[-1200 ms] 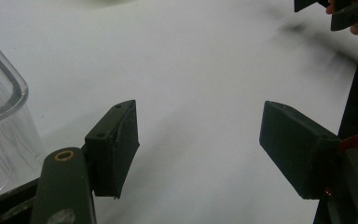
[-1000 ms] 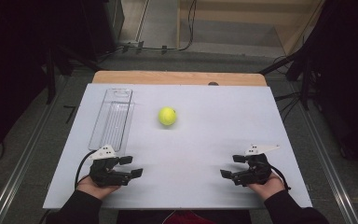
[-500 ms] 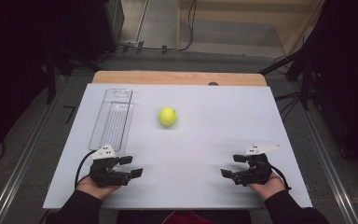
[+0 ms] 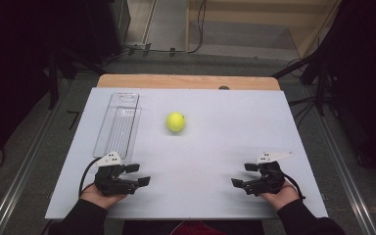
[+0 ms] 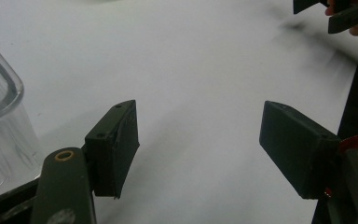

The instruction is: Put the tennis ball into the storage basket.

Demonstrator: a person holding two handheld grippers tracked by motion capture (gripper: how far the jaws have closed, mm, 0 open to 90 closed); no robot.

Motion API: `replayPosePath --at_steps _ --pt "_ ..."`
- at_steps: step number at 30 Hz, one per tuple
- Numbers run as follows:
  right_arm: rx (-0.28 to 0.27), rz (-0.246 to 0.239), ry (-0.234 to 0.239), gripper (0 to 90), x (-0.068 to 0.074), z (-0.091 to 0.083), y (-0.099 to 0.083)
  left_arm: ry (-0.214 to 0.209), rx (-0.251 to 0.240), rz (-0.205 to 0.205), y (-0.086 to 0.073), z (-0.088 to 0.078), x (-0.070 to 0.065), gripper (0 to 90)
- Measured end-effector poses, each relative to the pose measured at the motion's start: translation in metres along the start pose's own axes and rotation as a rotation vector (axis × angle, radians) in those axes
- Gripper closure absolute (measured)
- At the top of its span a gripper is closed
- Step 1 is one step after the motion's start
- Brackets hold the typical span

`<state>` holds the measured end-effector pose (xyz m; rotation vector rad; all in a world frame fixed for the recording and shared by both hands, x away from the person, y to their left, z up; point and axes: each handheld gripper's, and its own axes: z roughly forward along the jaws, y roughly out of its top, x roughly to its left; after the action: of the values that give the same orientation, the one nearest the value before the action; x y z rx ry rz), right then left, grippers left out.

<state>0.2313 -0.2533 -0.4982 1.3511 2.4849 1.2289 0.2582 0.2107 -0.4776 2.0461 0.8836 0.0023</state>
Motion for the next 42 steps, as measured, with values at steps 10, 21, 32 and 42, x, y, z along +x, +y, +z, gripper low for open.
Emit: replayPosePath --at_steps 10,21,32,42 --pt "-0.006 -0.007 0.004 12.9 0.001 -0.001 0.000 -0.009 0.004 0.020 0.017 0.001 -0.014 28.9" --pt "-0.010 -0.004 0.002 12.9 0.001 -0.001 0.000 -0.015 0.011 0.045 0.040 0.008 -0.026 28.6" --pt "-0.010 -0.003 0.004 12.9 0.000 -0.001 0.000 -0.027 0.006 0.034 0.065 0.010 -0.024 23.4" --pt "-0.015 0.001 0.008 12.9 0.000 -0.002 0.000 -0.005 0.031 0.003 0.082 0.022 -0.020 9.4"
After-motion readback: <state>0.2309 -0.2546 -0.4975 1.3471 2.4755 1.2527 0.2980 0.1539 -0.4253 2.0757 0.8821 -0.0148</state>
